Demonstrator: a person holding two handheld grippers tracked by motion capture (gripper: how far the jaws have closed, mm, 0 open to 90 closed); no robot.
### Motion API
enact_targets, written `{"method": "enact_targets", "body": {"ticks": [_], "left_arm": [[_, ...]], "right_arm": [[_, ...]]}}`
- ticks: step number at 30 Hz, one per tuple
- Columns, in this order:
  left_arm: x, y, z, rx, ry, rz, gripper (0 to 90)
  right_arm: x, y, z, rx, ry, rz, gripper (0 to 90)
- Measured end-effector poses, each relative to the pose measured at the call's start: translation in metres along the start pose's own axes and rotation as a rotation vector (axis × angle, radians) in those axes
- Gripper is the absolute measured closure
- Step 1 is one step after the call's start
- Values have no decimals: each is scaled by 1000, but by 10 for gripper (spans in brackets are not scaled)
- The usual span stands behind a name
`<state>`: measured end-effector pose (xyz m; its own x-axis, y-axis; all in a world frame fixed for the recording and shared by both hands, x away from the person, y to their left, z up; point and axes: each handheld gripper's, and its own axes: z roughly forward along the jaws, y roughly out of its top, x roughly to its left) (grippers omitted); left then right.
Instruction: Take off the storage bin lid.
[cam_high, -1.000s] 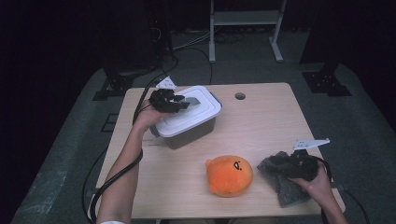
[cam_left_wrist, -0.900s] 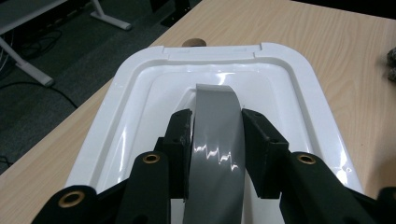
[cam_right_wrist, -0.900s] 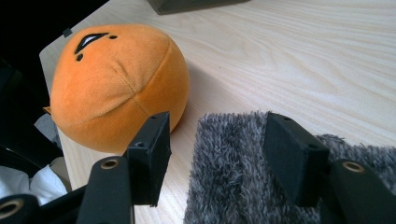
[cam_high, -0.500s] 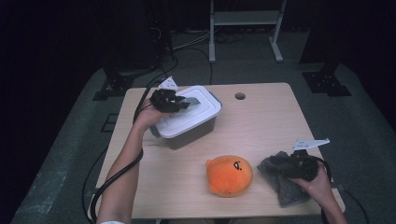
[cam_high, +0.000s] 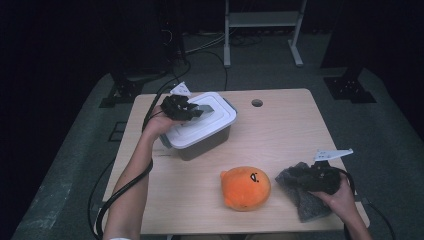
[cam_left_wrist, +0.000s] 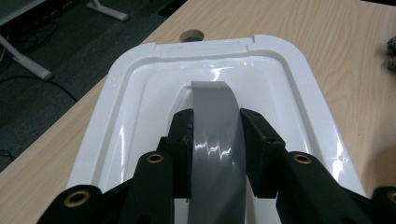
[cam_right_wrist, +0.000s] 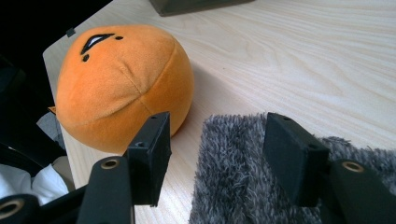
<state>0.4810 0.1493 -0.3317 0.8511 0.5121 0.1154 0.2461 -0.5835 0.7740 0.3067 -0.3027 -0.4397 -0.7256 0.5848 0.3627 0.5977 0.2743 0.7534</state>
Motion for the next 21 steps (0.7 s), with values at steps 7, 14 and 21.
{"method": "enact_targets", "body": {"ticks": [7,14,21], "left_arm": [[-2,0,0,-8,-32,-6,666],[-10,3,2,-5,-60,3,666],[-18,7,4,0,-92,20,665]], "right_arm": [[0,0,1,3,0,-1,405],[1,0,0,0,0,-2,405],[1,0,1,4,0,-4,405]]}}
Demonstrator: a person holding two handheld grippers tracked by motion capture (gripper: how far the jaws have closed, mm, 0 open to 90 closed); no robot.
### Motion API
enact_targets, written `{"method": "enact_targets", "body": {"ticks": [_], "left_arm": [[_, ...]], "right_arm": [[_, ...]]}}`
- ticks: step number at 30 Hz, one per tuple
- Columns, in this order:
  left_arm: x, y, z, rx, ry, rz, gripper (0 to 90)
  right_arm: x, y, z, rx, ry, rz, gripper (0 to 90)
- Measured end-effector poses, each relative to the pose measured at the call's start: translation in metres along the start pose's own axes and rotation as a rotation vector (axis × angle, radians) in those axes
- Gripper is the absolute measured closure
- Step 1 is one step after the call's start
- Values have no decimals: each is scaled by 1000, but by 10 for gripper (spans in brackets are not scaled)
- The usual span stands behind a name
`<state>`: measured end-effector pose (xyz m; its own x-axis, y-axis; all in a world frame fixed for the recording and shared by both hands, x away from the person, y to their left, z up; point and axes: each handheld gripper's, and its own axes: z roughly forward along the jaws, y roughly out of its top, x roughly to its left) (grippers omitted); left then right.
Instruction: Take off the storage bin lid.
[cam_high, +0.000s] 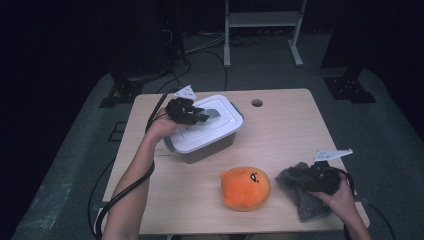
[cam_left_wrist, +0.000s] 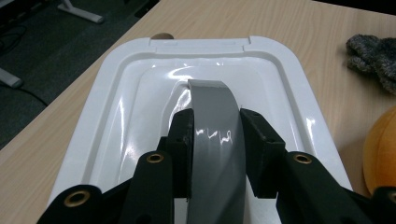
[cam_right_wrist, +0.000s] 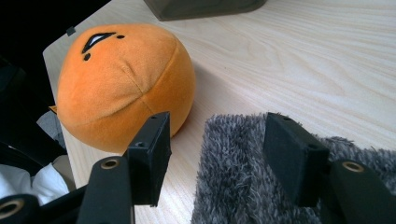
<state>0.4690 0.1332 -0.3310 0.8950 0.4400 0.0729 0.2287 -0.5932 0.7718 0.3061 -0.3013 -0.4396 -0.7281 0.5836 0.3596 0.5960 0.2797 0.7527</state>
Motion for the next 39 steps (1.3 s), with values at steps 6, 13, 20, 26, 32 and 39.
{"method": "enact_targets", "body": {"ticks": [6,13,20,26,32,39], "left_arm": [[-8,3,4,-11,-30,6,665],[-19,10,12,-10,-56,23,665],[-26,18,21,-9,-85,38,665],[-28,21,25,-5,-93,38,665],[-30,26,26,27,-88,57,665],[-29,27,27,24,-89,51,665]], "right_arm": [[0,0,0,3,-1,0,405],[1,0,0,2,0,2,404],[1,0,-1,0,0,1,404],[1,0,0,3,3,3,404],[1,0,2,6,6,-1,404],[1,0,2,9,6,-2,405]]}}
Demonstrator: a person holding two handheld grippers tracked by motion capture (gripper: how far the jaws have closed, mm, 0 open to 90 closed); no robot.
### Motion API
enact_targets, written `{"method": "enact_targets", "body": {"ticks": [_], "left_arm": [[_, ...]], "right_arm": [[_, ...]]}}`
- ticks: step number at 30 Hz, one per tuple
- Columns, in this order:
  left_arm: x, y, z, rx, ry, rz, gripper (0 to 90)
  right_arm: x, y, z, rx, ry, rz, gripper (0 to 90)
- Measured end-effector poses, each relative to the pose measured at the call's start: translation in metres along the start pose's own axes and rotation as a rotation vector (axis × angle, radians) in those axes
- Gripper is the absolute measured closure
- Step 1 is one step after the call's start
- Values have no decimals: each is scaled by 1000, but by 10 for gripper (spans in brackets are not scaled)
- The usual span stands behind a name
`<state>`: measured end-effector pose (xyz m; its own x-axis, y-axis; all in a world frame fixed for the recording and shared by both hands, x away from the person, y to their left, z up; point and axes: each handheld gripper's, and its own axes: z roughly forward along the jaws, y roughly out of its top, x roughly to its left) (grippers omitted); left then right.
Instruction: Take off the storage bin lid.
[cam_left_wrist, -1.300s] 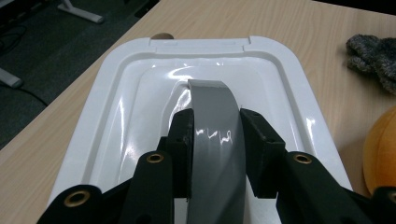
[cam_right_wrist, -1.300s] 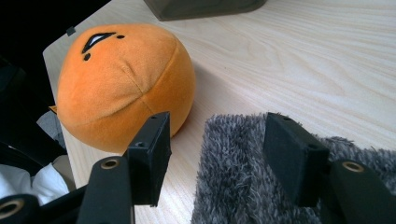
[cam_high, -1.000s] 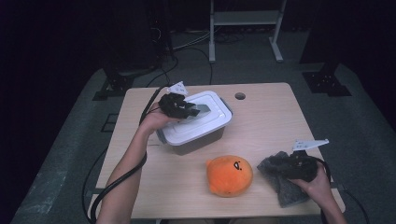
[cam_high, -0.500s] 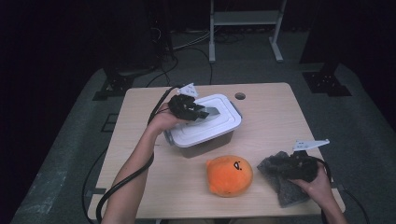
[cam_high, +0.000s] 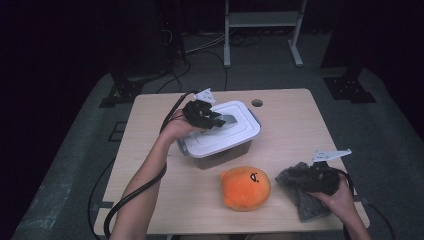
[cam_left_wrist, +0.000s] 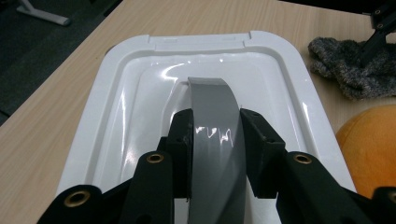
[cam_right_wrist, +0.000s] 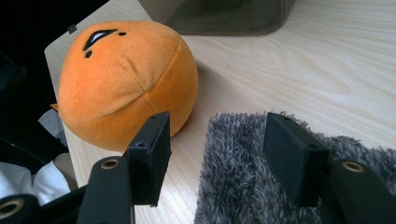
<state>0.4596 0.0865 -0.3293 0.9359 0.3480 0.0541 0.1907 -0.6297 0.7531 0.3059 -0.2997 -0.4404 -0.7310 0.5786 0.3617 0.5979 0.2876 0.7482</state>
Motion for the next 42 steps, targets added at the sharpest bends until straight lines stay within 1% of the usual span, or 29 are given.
{"method": "enact_targets", "body": {"ticks": [3,7,9,13,17,20,23,24,29,32,35,42], "left_arm": [[0,0,1,-10,0,-14,665],[0,2,2,-2,0,-12,665],[0,3,2,8,3,-2,666],[-1,3,0,-8,9,-7,666],[-1,4,-5,-32,14,-14,665],[-2,5,-9,-32,21,-8,666],[-3,4,-19,-47,23,0,666],[-4,4,-21,-56,24,-8,666],[-10,-2,-39,-63,41,1,665],[-14,-6,-50,-79,42,-3,665],[-19,-14,-65,-86,55,4,665],[-30,-34,-92,-105,76,0,665]], "right_arm": [[0,0,0,-5,0,3,405],[-1,0,-1,-6,1,4,405],[0,0,-1,-7,1,4,405],[0,-1,-2,-12,1,5,405],[0,-1,-2,-12,2,4,405],[0,0,-2,-9,0,5,405],[0,0,-3,-12,-1,2,405],[0,0,-3,-12,-1,2,405],[2,0,-1,-4,-5,-6,405],[3,0,-1,-4,-8,-5,405],[3,0,-1,-5,-10,-3,406],[4,-1,1,6,-11,1,405]]}}
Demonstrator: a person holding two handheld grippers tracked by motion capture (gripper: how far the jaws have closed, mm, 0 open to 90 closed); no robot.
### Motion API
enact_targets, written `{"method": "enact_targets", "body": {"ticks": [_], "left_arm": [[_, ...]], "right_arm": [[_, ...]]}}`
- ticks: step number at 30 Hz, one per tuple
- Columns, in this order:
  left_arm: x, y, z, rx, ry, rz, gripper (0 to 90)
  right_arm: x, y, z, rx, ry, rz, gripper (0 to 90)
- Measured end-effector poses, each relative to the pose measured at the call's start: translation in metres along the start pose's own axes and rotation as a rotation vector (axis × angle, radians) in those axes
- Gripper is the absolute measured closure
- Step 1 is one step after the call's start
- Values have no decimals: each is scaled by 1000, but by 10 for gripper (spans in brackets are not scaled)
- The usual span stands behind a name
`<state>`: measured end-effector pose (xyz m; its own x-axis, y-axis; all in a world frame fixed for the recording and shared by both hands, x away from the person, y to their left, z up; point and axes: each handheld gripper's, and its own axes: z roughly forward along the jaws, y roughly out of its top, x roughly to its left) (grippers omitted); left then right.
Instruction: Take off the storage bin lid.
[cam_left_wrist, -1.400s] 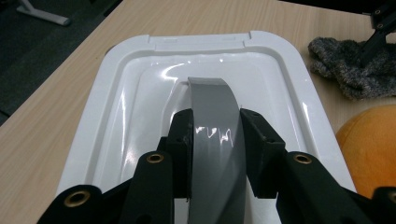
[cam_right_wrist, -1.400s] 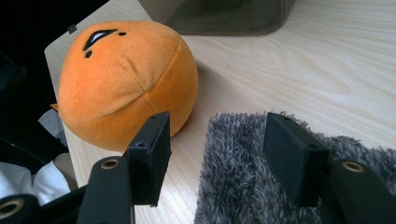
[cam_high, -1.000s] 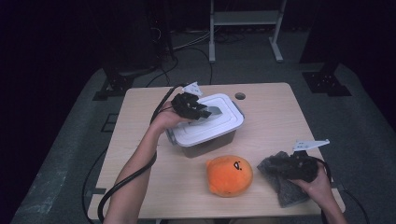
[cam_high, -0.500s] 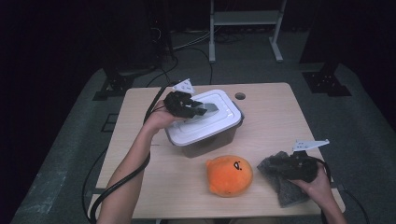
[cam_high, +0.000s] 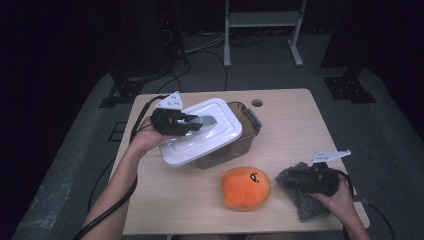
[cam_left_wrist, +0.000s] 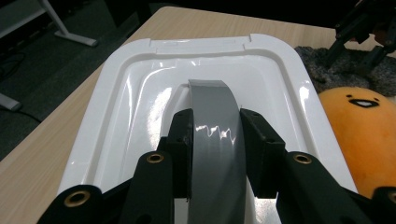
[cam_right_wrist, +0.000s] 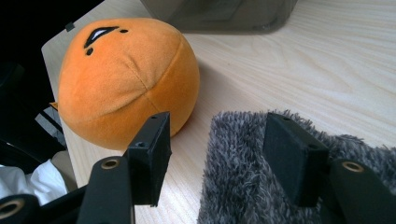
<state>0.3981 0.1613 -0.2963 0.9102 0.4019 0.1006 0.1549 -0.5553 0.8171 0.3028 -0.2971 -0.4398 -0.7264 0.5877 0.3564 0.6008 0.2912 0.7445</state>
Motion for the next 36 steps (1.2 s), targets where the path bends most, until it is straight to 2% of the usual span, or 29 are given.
{"method": "enact_targets", "body": {"ticks": [4,11,16,31,36], "left_arm": [[-7,-8,-22,-16,18,5,665],[-16,-18,-48,-8,49,19,665],[-22,-30,-63,-7,78,21,665],[-42,-77,-108,-38,127,-16,665],[-49,-93,-119,-30,141,-28,665]], "right_arm": [[0,-1,0,-1,-2,-4,405],[0,-1,-1,-4,-5,0,401],[0,-1,-3,-18,-9,0,398],[-1,-1,-4,-21,-15,4,394],[0,-1,-4,-24,-16,4,392]]}}
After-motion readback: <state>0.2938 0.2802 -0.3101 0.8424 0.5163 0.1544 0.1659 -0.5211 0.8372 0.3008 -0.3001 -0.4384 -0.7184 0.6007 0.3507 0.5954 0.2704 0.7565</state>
